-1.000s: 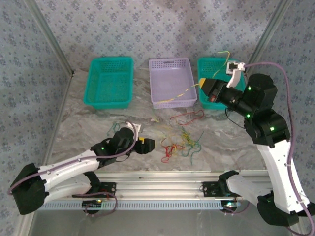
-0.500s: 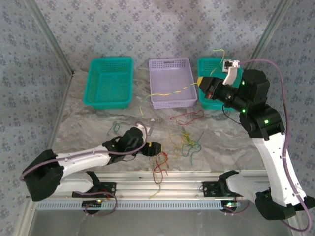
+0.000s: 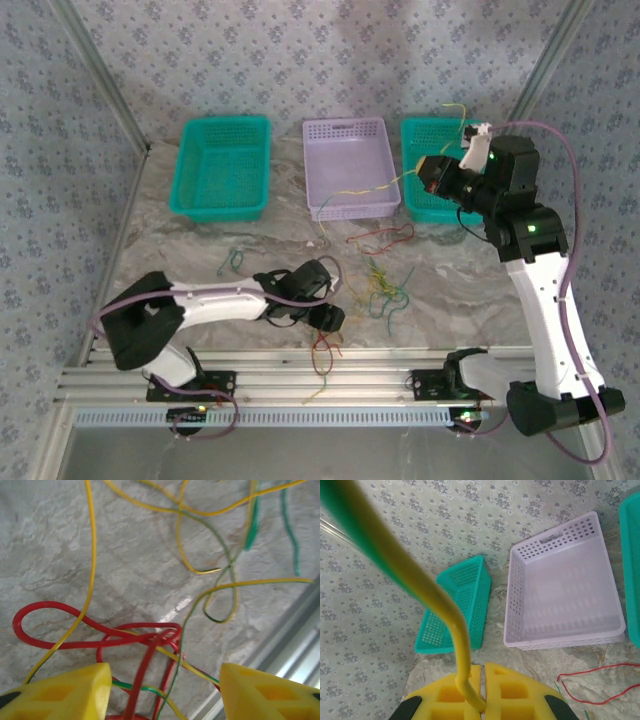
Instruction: Untangle the cables
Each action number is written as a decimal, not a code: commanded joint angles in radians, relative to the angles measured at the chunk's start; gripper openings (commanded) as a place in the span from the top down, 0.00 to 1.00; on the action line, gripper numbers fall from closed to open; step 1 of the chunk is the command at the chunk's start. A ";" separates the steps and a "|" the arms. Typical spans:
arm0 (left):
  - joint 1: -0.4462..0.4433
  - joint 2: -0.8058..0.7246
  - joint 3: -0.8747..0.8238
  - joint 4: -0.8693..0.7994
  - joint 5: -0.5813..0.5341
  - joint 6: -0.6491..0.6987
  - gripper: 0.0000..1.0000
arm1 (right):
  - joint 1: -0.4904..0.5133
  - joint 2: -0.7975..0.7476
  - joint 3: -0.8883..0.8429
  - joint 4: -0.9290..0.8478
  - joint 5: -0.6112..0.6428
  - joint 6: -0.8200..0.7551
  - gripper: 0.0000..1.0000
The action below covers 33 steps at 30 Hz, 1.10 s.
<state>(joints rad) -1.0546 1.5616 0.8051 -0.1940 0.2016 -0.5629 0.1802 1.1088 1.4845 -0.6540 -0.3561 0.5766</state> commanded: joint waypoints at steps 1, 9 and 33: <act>-0.004 0.067 0.069 -0.155 -0.048 0.049 0.53 | -0.010 -0.011 -0.007 0.024 -0.041 0.005 1.00; 0.024 0.093 0.190 -0.251 -0.185 0.102 1.00 | -0.032 -0.030 -0.018 0.019 -0.034 0.001 1.00; 0.241 -0.401 0.154 -0.334 -0.478 0.129 1.00 | -0.168 0.177 0.025 0.087 0.529 -0.031 1.00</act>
<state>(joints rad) -0.8173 1.1969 0.9710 -0.4885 -0.2459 -0.4442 0.0055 1.2404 1.4483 -0.6060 0.0589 0.5789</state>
